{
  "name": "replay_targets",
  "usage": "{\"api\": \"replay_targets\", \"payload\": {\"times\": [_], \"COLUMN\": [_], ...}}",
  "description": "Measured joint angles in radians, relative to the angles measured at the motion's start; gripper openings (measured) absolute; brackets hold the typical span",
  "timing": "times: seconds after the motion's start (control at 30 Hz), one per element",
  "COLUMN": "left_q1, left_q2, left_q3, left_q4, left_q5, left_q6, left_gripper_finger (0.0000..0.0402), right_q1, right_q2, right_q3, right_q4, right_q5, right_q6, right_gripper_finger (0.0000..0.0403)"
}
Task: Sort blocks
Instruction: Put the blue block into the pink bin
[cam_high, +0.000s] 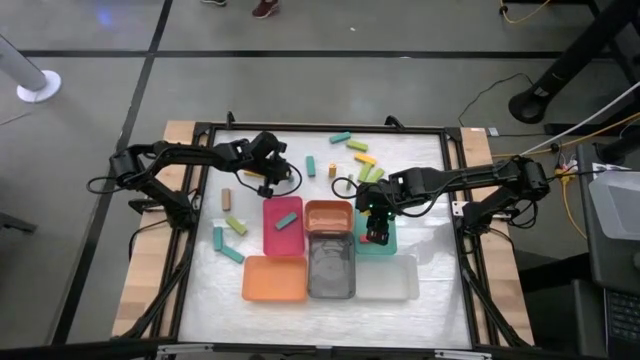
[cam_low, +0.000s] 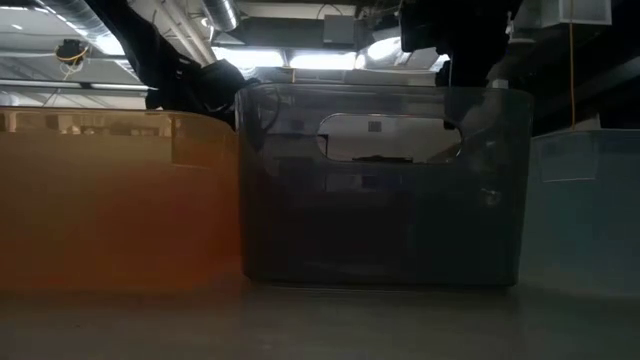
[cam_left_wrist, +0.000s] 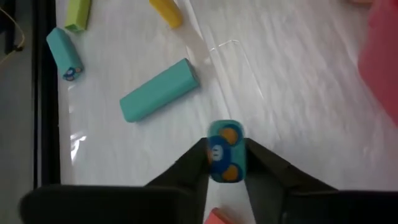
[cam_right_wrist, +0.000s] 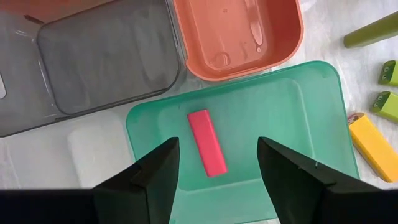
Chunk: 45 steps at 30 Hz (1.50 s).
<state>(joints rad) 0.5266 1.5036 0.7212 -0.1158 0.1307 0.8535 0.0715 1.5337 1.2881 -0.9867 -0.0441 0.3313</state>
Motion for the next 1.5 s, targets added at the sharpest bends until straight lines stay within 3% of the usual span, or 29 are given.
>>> {"api": "replay_targets", "payload": {"times": [0.1,0.4,0.7,0.9,1.07,1.5], "left_q1": [0.0,-0.006,-0.065,-0.168,-0.291,-0.491], "left_q2": [-0.002,-0.065,-0.227,-0.335,-0.367,-0.345], "left_q3": [0.0,0.048,0.101,0.101,0.101,0.069], "left_q4": [0.001,-0.01,-0.113,-0.285,-0.383,-0.399], "left_q5": [-0.001,-0.008,0.006,0.129,0.157,0.154], "left_q6": [-0.04,-0.225,-0.444,-0.659,-0.783,-0.849], "left_gripper_finger": [0.0041,0.0048,0.0042,0.0053,0.0048,0.0071], "right_q1": [0.0,-0.016,-0.156,-0.257,-0.323,-0.389], "right_q2": [0.0,0.0,0.001,0.038,0.117,0.302], "right_q3": [0.0,0.0,0.0,0.001,0.0,0.0], "right_q4": [0.001,0.114,0.269,0.402,0.489,0.596], "right_q5": [0.0,0.13,0.131,0.126,0.068,0.052], "right_q6": [0.0,-0.109,-0.266,-0.43,-0.522,-0.68], "right_gripper_finger": [0.0215,0.0215,0.0215,0.0215,0.0215,0.0215]}}
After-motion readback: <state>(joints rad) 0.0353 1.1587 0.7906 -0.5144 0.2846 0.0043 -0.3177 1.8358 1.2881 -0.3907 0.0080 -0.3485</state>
